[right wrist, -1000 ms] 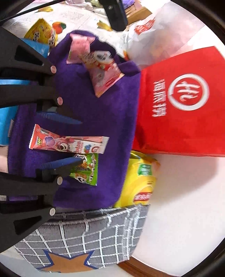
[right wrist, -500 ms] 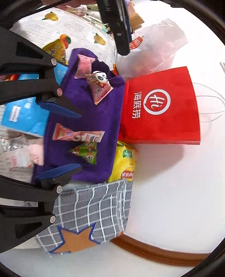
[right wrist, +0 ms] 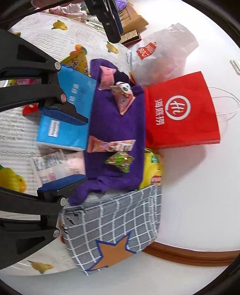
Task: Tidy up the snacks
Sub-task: 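Withdraw both tools from the towel toward the remaining snacks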
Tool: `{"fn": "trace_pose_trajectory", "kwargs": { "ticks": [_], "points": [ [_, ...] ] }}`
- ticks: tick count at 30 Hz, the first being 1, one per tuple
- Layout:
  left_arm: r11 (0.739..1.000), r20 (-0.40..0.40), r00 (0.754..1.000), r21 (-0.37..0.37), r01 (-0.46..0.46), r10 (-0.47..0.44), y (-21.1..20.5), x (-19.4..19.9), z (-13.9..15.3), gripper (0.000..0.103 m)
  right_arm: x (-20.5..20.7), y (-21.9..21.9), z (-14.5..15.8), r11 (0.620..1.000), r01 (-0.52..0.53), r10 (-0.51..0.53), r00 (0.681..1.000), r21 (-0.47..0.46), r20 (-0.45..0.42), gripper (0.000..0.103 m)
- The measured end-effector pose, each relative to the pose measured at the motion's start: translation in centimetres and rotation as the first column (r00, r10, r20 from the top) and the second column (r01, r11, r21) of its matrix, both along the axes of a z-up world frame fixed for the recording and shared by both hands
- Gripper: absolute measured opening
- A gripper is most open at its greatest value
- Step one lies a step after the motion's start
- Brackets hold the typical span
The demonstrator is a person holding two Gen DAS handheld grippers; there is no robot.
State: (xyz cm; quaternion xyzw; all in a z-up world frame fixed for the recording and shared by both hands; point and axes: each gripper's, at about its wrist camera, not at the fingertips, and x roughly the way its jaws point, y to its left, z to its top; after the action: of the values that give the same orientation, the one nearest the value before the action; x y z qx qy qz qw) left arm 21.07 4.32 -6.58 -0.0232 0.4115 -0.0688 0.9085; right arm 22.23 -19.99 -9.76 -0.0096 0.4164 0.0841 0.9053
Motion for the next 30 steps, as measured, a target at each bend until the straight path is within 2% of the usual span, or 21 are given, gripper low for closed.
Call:
{"fn": "trace_pose_trajectory", "kwargs": {
  "ticks": [4, 10, 13, 19, 23, 30],
  "points": [
    [1.000, -0.027, 0.999, -0.006, -0.029, 0.029, 1.3, -1.3, -1.2, 0.057, -1.1, -0.7, -0.7, 1.000, 0.012, -0.013, 1.000, -0.016, -0.002, 0.055],
    [0.994, -0.070, 0.991, -0.015, -0.113, 0.111, 3.3, -2.3, -3.0, 0.064, -2.1, -3.0, -2.0, 0.997, 0.076, -0.076, 0.997, -0.032, -0.012, 0.055],
    [0.993, -0.070, 0.992, -0.035, -0.108, 0.106, 3.3, -2.5, -3.5, 0.064, -2.5, -4.2, -2.6, 0.993, 0.107, -0.109, 0.994, -0.051, -0.019, 0.055],
    [0.995, -0.053, 0.994, -0.033, -0.099, 0.097, 2.7, -2.6, -4.1, 0.064, -2.6, -5.9, -3.7, 0.991, 0.133, -0.134, 0.990, -0.021, -0.033, 0.055],
    [0.995, -0.063, 0.994, -0.029, -0.095, 0.093, 2.4, -2.6, -4.5, 0.064, -1.8, -5.3, -4.7, 0.996, 0.087, -0.087, 0.996, -0.010, -0.036, 0.055],
    [0.996, -0.064, 0.994, -0.026, -0.091, 0.089, 2.7, -2.3, -5.0, 0.064, 0.4, -4.6, -7.3, 1.000, -0.008, 0.010, 0.995, 0.018, -0.098, 0.055]
  ]
}}
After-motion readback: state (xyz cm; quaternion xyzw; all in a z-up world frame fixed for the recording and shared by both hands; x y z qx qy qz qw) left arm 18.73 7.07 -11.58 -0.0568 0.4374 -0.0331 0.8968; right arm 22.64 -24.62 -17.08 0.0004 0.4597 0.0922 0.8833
